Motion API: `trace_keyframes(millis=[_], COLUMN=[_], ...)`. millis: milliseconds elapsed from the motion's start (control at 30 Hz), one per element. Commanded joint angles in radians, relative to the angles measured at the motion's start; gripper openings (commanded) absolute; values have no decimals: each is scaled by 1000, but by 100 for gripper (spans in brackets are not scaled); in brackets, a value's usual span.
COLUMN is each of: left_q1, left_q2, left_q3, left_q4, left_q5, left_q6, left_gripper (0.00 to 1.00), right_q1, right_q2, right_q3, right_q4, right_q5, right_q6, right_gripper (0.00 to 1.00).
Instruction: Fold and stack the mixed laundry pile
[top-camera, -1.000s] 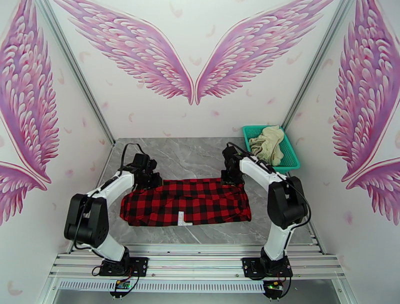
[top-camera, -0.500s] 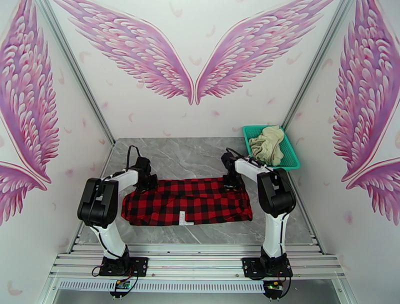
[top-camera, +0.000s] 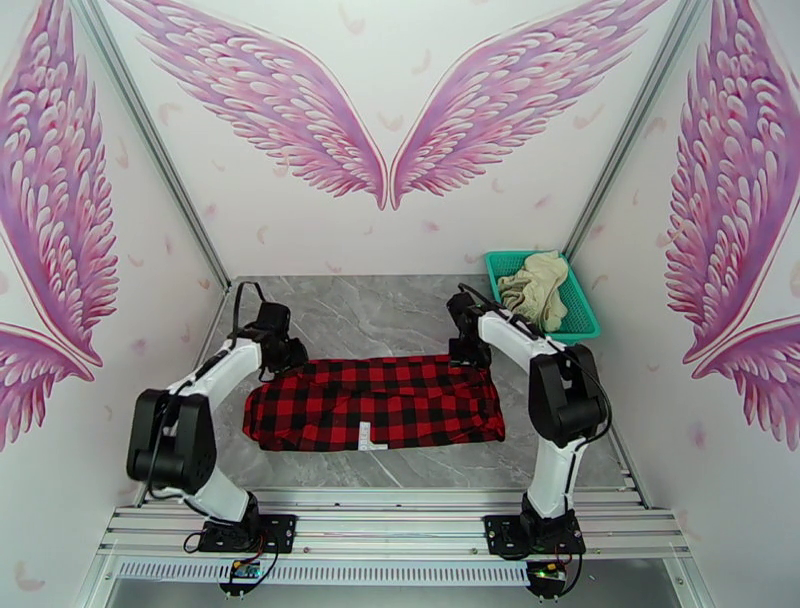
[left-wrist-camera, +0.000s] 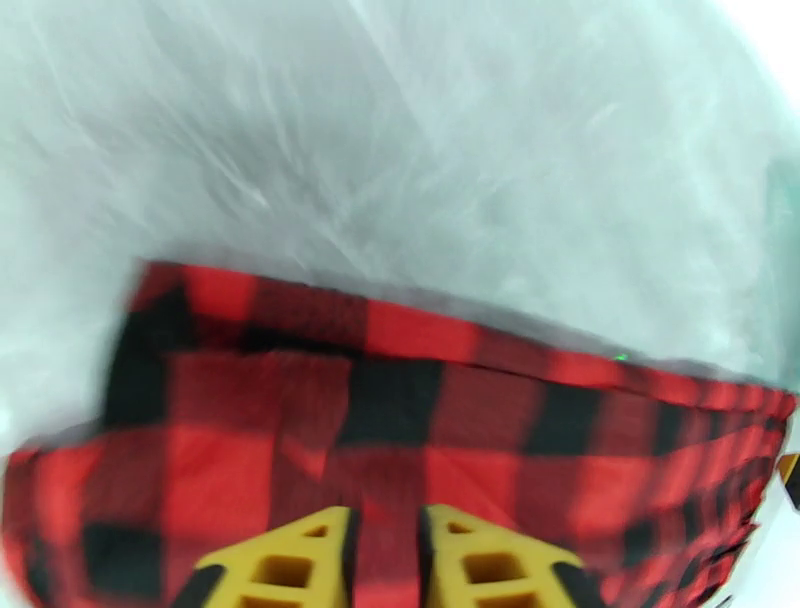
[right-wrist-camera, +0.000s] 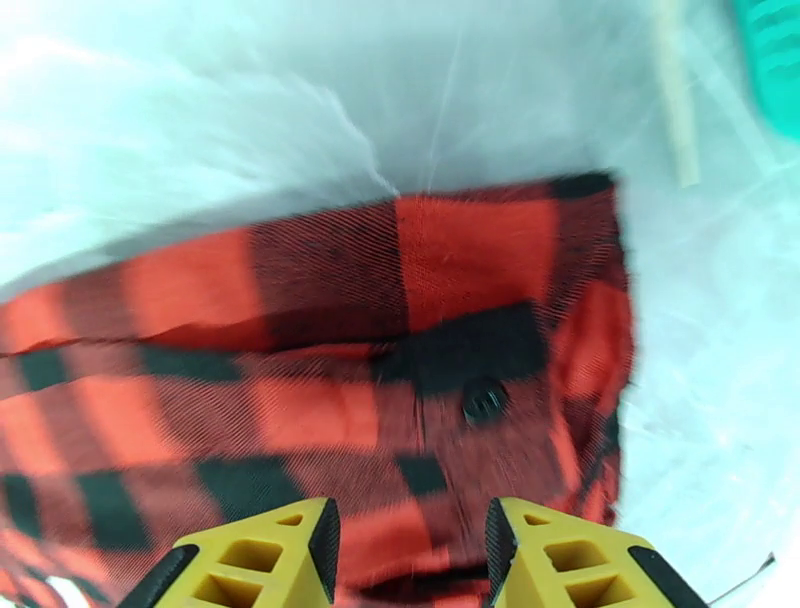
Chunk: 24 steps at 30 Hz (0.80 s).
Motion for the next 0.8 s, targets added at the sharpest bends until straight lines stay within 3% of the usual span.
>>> trace_keyframes(millis=[0, 167, 300, 500, 767], left_q1=[-8, -1, 23, 89, 138], left_q2=[-125, -276, -261, -51, 327], left_q3=[-10, -226, -346, -324, -54], left_q4=[-206, -257, -168, -16, 47], left_q5=[-90, -92, -54, -46, -71], left_q6=[-70, -256, -299, -289, -230], left_gripper=[23, 6, 0, 0, 0], right_q1=[14, 30, 45, 59, 60], right_q2=[-82, -134, -132, -88, -108], right_q3=[-3, -71, -98, -88, -77], right_q4=[-12, 28, 62, 65, 36], right_q5=[-26, -89, -124, -139, -122], right_q6=[-14, -1, -4, -15, 11], right_gripper=[46, 46, 46, 45, 46])
